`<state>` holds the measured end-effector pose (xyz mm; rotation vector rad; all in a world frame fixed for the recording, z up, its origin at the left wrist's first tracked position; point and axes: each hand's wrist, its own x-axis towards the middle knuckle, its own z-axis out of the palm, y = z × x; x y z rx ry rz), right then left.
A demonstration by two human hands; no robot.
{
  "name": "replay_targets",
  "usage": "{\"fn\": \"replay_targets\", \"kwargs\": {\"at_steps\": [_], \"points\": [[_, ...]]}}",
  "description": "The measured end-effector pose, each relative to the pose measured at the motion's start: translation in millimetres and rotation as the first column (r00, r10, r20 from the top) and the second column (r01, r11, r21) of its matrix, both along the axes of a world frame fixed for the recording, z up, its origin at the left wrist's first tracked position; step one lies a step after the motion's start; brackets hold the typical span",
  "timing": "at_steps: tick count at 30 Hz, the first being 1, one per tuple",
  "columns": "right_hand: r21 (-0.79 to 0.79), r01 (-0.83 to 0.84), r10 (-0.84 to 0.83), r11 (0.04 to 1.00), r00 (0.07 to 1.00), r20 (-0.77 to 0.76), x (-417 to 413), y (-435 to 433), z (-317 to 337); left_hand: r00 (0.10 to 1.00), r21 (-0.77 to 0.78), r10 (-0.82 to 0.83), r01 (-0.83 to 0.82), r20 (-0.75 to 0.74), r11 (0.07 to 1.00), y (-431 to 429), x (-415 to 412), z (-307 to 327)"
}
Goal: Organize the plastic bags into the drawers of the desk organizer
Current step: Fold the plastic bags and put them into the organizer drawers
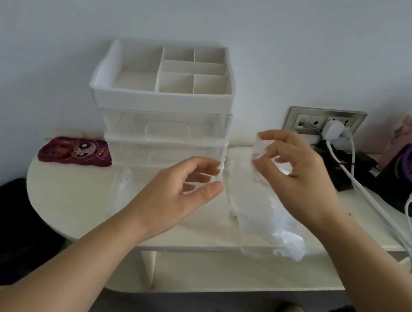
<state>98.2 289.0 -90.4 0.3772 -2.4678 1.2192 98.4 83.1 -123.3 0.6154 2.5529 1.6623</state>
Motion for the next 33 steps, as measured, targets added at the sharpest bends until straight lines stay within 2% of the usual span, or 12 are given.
{"fn": "replay_targets", "kwargs": {"at_steps": [3, 6, 9, 12, 14, 20, 24, 27, 29, 31, 33], "points": [[-0.092, -0.184, 0.195, 0.979, 0.973, 0.127, -5.3, -14.0, 5.1, 0.995, 0.146, -0.044, 0.030, 0.092, 0.989, -0.8, 0.7, 7.7], [-0.106, -0.282, 0.298, 0.954, 0.933, 0.201, -12.0, -27.3, 5.0, 0.992, 0.186, -0.053, 0.030, 0.115, 0.982, -4.2, 0.4, 13.0], [-0.152, -0.295, 0.324, 0.943, 0.917, 0.233, -19.4, -38.3, 4.1, 0.990, 0.195, -0.042, 0.015, 0.135, 0.981, -13.8, -1.1, 16.6], [-0.384, -0.270, 0.384, 0.883, 0.887, 0.258, -28.4, -46.6, 3.8, 0.982, 0.195, -0.022, -0.016, 0.188, 0.981, -29.7, -2.6, 18.2], [-0.474, -0.264, 0.427, 0.840, 0.861, 0.276, -31.9, -46.8, 2.9, 0.972, 0.206, -0.055, 0.007, 0.230, 0.979, -35.0, -1.1, 20.8], [-0.492, -0.396, 0.581, 0.776, 0.752, 0.311, -35.7, -63.2, 4.8, 0.943, 0.218, -0.152, 0.088, 0.296, 0.972, -54.3, -1.7, 27.8], [-0.516, -0.371, 0.545, 0.772, 0.804, 0.238, -36.2, -73.6, 3.8, 0.957, 0.223, -0.114, 0.054, 0.265, 0.973, -62.8, -3.6, 29.3], [-0.615, -0.261, 0.467, 0.744, 0.862, 0.199, -39.1, -73.2, 1.5, 0.925, 0.431, -0.195, 0.038, 0.327, 0.902, -70.9, -3.8, 32.2], [-0.637, -0.220, 0.473, 0.739, 0.842, 0.258, -40.7, -71.1, -2.4, 0.894, 0.558, -0.263, 0.017, 0.364, 0.830, -72.7, -3.6, 34.1], [-0.583, -0.220, 0.513, 0.782, 0.758, 0.403, -40.9, -68.9, -8.8, 0.872, 0.642, -0.308, -0.010, 0.381, 0.767, -72.1, -3.8, 35.5], [-0.542, -0.300, 0.592, 0.785, 0.623, 0.512, -38.8, -69.1, -13.7, 0.860, 0.698, -0.343, -0.021, 0.377, 0.715, -70.5, -4.5, 37.1]]}}
